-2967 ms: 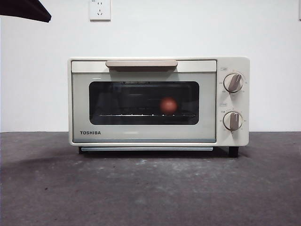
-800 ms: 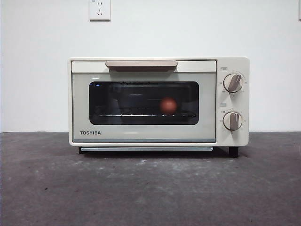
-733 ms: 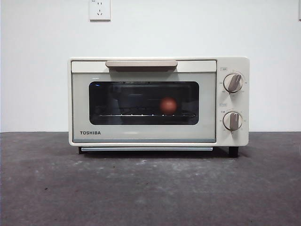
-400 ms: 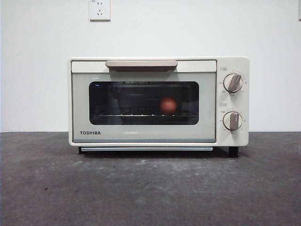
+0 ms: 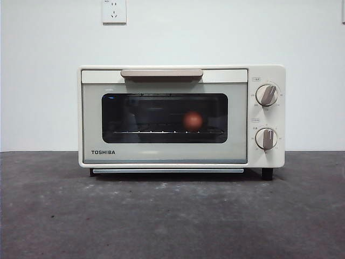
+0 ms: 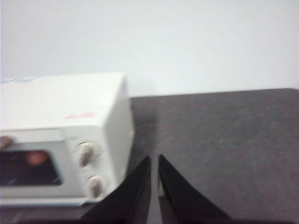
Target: Eggoven
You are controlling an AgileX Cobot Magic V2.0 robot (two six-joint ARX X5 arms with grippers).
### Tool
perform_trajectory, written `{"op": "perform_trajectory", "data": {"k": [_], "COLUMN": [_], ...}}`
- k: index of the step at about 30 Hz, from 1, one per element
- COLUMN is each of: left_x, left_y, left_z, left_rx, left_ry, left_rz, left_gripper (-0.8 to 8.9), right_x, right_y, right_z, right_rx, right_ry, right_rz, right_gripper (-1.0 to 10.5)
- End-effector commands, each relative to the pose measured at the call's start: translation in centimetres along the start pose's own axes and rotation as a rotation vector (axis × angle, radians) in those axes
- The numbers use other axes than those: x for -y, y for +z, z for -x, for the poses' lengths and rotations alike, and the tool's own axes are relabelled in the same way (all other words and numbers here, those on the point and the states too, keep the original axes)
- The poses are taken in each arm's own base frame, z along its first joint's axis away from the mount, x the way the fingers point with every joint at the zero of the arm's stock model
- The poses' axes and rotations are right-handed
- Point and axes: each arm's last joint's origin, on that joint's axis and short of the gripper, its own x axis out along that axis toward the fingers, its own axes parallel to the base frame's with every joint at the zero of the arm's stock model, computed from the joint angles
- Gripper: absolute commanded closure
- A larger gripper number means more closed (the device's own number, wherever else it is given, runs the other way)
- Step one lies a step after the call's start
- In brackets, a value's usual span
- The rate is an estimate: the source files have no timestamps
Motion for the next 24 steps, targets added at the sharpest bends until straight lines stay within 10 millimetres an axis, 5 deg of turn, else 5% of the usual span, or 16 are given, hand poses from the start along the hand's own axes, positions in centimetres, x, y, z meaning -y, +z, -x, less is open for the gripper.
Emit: {"op": "perform_trajectory", "data": {"k": [1,8,16,24], "left_x": [0.0,0.0,0.0,0.0], "left_y": [-0.8,-0.8,-0.8,-0.8], "left_z": [-0.3,-0.3,-0.3,-0.2], "left_rx": [-0.019,-0.019,-0.018,-0.016], "left_ry": [0.002,0.002,0.002,0.002], "left_rz": [0.007,0.006,0.006,0.006], "left_gripper": [8.06,8.06,8.06,8.06], "right_x": [0.6,1.7,2.5,2.7], "right_y": [-2.1,-8.3,-14.7,-15.4], "right_z": [-0.5,-2.3,-4.4,-4.3], "right_rx": [0.105,0.166,0.014,-0.069], "right_ry": [-0.001,0.016,-0.003,-0.015], "right_rz": [0.036,0.04,0.03,0.04], "right_gripper": [9.4,9.4,9.4,9.4]}}
